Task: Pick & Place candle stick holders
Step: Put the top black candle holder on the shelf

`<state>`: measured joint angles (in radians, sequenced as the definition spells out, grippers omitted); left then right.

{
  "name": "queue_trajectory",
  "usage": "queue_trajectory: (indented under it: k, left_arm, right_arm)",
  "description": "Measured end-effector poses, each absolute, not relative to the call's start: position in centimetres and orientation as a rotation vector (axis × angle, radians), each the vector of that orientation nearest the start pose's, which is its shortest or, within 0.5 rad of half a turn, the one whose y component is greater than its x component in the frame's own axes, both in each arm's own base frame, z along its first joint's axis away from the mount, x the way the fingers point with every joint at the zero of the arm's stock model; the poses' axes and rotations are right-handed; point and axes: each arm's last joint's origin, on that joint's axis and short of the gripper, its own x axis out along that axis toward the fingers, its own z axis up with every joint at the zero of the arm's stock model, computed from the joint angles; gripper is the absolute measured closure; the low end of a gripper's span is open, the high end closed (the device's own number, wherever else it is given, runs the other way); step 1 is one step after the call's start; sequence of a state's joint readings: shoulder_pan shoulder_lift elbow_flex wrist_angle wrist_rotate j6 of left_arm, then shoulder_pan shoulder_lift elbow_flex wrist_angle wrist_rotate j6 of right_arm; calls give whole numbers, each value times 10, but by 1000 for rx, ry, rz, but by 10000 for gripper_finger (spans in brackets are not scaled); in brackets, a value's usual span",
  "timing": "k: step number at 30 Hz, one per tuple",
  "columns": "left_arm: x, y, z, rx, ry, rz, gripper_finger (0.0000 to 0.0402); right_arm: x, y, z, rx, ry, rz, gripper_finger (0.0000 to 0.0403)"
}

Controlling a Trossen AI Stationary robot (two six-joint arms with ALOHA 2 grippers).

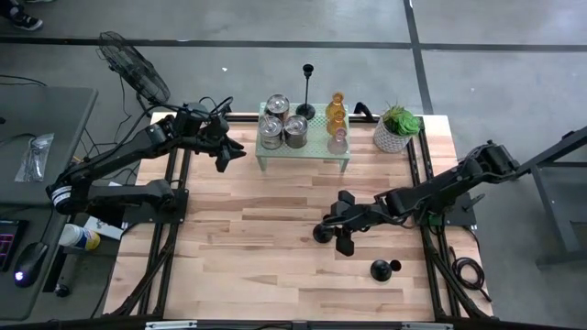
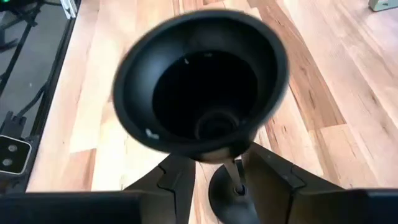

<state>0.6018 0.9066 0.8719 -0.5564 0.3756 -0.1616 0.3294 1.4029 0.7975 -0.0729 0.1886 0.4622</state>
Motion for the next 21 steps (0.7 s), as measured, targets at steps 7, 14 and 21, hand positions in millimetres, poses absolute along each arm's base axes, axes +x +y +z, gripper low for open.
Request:
queue_trajectory:
  k: [7,14,21]
  left_arm:
    - [157,95,310,-440,506,264,263]
    - [157,95,310,-461,503,270,263]
    - [157,95,310,-461,503,273,263]
  right_arm:
    - [273,88,214,250,663,-9,301]
    - [271,87,217,220,660,2,329]
    - [264,84,225,197,655,-7,355]
